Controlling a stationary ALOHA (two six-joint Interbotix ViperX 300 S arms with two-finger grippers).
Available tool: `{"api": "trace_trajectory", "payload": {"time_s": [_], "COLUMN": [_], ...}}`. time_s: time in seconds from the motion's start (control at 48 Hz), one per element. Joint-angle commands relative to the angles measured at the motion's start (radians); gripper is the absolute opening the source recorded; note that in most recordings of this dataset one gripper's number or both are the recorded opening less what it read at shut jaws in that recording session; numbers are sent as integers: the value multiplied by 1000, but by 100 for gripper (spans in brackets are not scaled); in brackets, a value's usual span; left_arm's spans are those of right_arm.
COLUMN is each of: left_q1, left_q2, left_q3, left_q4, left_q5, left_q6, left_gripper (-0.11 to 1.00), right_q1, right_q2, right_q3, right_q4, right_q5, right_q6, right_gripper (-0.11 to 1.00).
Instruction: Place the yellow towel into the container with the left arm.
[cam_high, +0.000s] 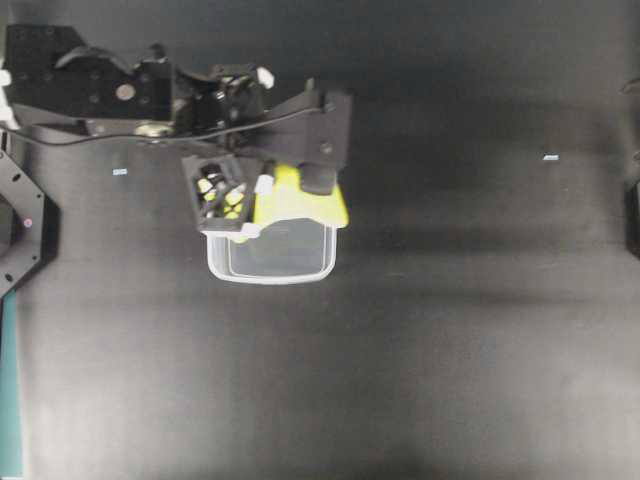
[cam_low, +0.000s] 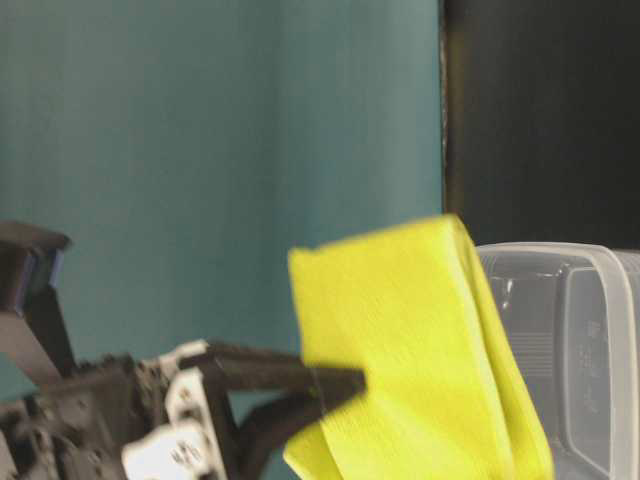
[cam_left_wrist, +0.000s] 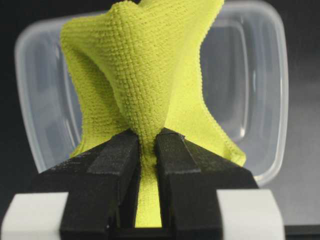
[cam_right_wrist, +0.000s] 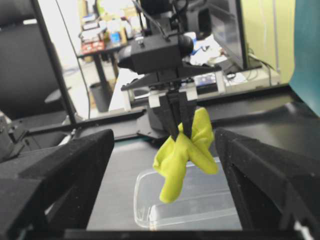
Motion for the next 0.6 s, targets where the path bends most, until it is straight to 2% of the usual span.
{"api": "trace_trajectory", "payload": {"time_s": [0.0, 0.208, 0.583], "left_q1": [-3, 0, 5], "left_q2": [-25, -17, 29], "left_q3": [15, 18, 25], "left_q4": [3, 3, 2], "left_q5": [-35, -67, -66], "left_q6": [3, 35, 43], "left_gripper": [7, 7, 7], "right_q1": [-2, -2, -2], "right_q2": [12, 14, 14], "right_q3": [-8, -8, -8], "right_q4": [3, 2, 3], "right_q5": [-9, -11, -9], "right_q6": [2, 2, 2], "right_gripper": [79, 79, 79]}}
